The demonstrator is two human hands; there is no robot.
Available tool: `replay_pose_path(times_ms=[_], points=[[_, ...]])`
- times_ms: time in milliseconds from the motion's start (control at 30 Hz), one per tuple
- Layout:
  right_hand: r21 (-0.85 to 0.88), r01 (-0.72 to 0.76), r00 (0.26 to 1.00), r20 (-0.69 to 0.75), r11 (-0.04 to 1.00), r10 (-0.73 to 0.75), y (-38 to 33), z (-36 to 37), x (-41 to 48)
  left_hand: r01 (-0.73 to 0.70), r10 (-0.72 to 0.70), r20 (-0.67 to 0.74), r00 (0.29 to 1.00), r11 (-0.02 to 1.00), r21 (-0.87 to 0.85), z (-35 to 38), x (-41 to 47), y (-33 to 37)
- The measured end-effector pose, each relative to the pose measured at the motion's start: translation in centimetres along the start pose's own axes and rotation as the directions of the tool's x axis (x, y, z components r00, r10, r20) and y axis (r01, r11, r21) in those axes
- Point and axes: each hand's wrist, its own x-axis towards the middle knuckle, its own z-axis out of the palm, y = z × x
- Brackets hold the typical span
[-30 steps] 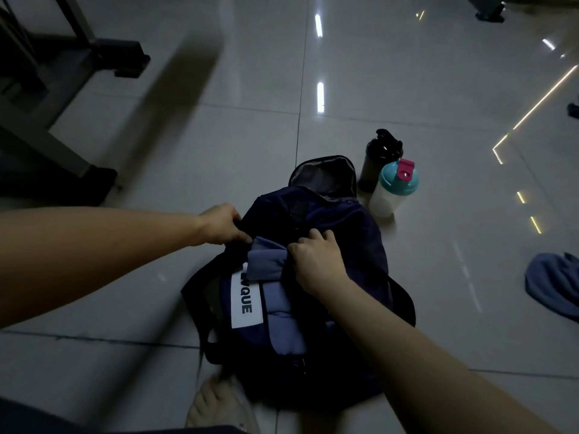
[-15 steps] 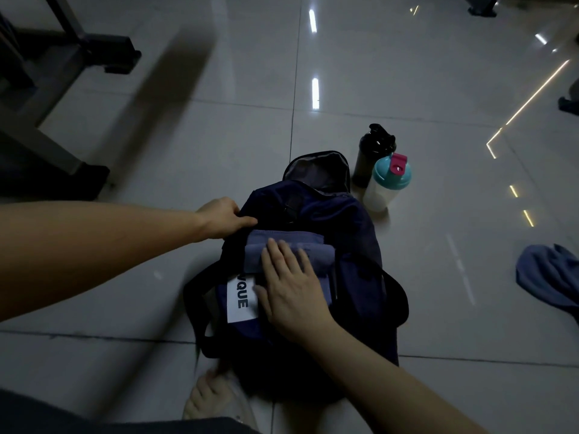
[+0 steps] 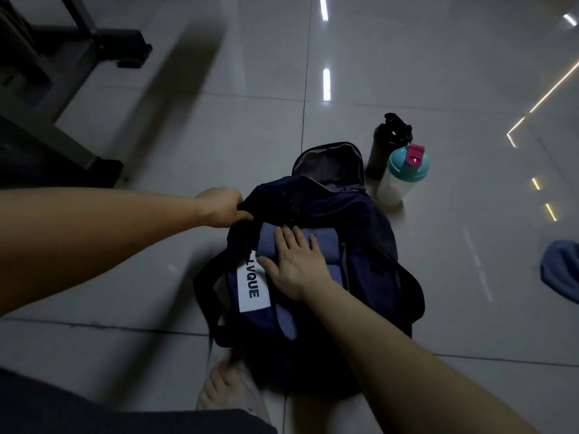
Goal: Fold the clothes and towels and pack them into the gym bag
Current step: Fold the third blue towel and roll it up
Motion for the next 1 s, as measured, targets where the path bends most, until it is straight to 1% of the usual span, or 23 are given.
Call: replay_pose_path(times_ms=[33, 100, 133, 167, 200, 233, 267, 300, 333, 367, 400, 467, 500, 533, 600, 633, 733, 800, 867, 933, 1000], points=[[0.004, 0.004, 1.000, -0.012, 1.000, -0.004, -0.2, -0.2, -0.1, 0.012, -0.011, -0.035, 0.999, 1.000, 0.008, 0.1, -0.1, 0.0], [-0.022, 0.048, 0.991, -0.121, 0.999, -0.050, -0.6, -0.2, -1.1, 0.021, -0.006, -0.220, 0.975, 0.998, 0.066, 0.5, -1.0, 0.0], [-0.054, 0.084, 0.979, -0.184, 0.995, -0.093, -0.7, -0.2, -1.8, -0.016, 0.057, -0.325, 0.944, 0.992, 0.125, 0.8, -1.4, 0.1], [-0.084, 0.122, 0.964, -0.227, 0.989, -0.138, -0.6, 0.0, -2.4, -0.099, 0.173, -0.394, 0.903, 0.975, 0.199, 1.2, -1.7, 0.2], [-0.101, 0.151, 0.959, -0.228, 0.983, -0.170, -0.4, 0.3, -2.9, -0.213, 0.312, -0.414, 0.855, 0.939, 0.269, 1.8, -1.9, 0.3], [-0.096, 0.161, 0.966, -0.188, 0.982, -0.177, -0.2, 0.4, -3.2, -0.297, 0.419, -0.395, 0.817, 0.894, 0.335, 2.3, -2.3, 0.5], [-0.074, 0.151, 0.979, -0.123, 0.986, -0.160, 0.1, 0.5, -3.3, -0.330, 0.459, -0.364, 0.810, 0.871, 0.365, 2.9, -2.6, 0.6], [-0.049, 0.129, 0.989, -0.060, 0.990, -0.132, 0.3, 0.6, -3.2, -0.292, 0.414, -0.334, 0.847, 0.887, 0.359, 3.4, -2.8, 0.7], [-0.024, 0.107, 0.994, -0.018, 0.994, -0.108, 0.5, 0.8, -2.9, -0.227, 0.334, -0.306, 0.891, 0.913, 0.338, 3.8, -3.0, 0.9], [-0.003, 0.090, 0.996, 0.003, 0.996, -0.090, 0.5, 0.9, -2.7, -0.153, 0.241, -0.275, 0.931, 0.939, 0.307, 4.2, -3.0, 0.9], [0.012, 0.079, 0.997, 0.012, 0.997, -0.079, 0.4, 0.9, -2.4, -0.095, 0.161, -0.248, 0.955, 0.962, 0.257, 4.6, -3.1, 0.9], [0.040, 0.063, 0.998, 0.017, 0.997, -0.064, 0.2, 1.0, -2.1, -0.040, 0.068, -0.180, 0.981, 0.987, 0.155, 5.2, -3.5, 1.0], [0.051, 0.054, 0.998, 0.025, 0.997, -0.055, 0.2, 0.9, -1.9, -0.030, 0.052, -0.145, 0.988, 0.988, 0.151, 5.4, -3.6, 1.1], [0.056, 0.045, 0.998, 0.039, 0.997, -0.047, 0.2, 0.8, -1.8, -0.031, 0.055, -0.118, 0.992, 0.981, 0.193, 5.6, -3.8, 1.3], [0.055, 0.035, 0.997, 0.067, 0.998, -0.039, 0.2, 0.5, -1.6, -0.051, 0.084, -0.104, 0.991, 0.957, 0.286, 5.6, -3.7, 1.3], [0.058, 0.033, 0.996, 0.077, 0.998, -0.038, 0.2, 0.3, -1.5, -0.069, 0.104, -0.104, 0.989, 0.953, 0.296, 5.4, -3.6, 1.3], [0.080, 0.025, 0.996, 0.087, 0.996, -0.032, 0.1, 0.0, -1.5, -0.111, 0.133, -0.088, 0.987, 0.970, 0.218, 4.0, -3.2, 1.0], [0.091, 0.024, 0.996, 0.088, 0.996, -0.032, 0.1, -0.2, -1.5, -0.144, 0.150, -0.024, 0.988, 0.973, 0.179, 2.6, -3.0, 0.5], [0.100, 0.025, 0.995, 0.089, 0.995, -0.034, 0.1, -0.3, -1.6, -0.247, 0.240, 0.062, 0.969, 0.955, 0.167, 1.3, -2.8, -0.7], [0.107, 0.025, 0.995, 0.098, 0.994, -0.036, 0.2, -0.4, -1.5, -0.344, 0.334, 0.118, 0.935, 0.935, 0.085, -0.4, -2.7, -2.1], [0.116, 0.023, 0.993, 0.114, 0.993, -0.036, 0.2, -0.4, -1.4, -0.357, 0.374, 0.128, 0.919, 0.924, -0.136, -1.8, -2.8, -3.0]])
